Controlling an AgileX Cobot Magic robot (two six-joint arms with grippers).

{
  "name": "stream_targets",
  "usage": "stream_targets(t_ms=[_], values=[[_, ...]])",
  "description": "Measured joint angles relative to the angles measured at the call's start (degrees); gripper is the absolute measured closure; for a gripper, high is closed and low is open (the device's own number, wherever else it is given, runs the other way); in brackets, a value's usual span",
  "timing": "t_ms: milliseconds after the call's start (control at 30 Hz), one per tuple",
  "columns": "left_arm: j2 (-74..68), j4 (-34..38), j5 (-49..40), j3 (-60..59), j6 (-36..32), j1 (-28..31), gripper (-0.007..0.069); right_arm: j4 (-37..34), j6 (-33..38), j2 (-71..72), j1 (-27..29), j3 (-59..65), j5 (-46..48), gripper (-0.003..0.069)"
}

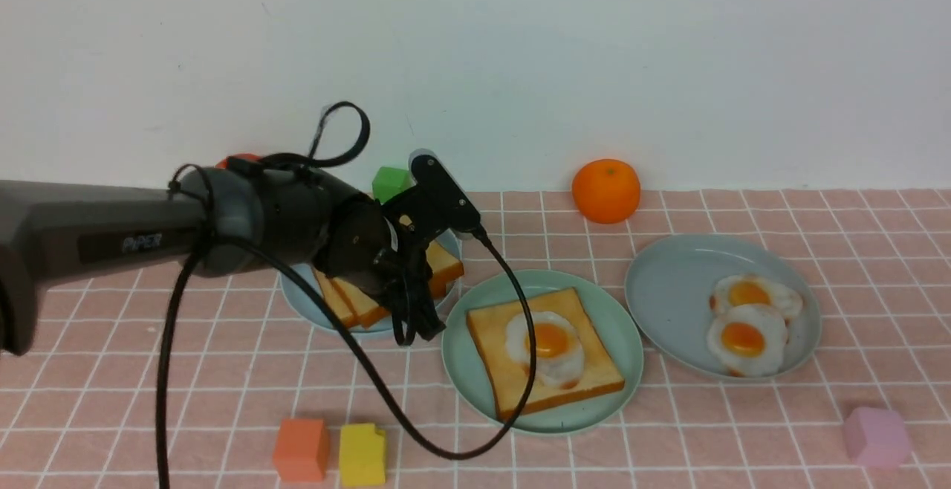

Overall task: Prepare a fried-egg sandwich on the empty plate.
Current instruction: Use the left arm to grab a slice of bread, then use the left arm to place a slice of bread on the fried egg in the middle

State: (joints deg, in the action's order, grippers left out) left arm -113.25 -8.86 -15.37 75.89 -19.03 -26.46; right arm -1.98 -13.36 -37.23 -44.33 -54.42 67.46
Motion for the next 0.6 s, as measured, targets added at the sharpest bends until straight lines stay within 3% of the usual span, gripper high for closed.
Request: stream_targets(t_ms=[367,600], values=[[12.8,2.5,-6.0,0.0,0.1,-1.2,0.0583,4.9,-0.3,0.0,0.0,0.0,0.2,0.0648],[13.4,7.0,-9.6,0.0,-7.6,-13.2,0.0583,13.3,-4.1,0.0,0.0,0.0,4.5,0.0648]])
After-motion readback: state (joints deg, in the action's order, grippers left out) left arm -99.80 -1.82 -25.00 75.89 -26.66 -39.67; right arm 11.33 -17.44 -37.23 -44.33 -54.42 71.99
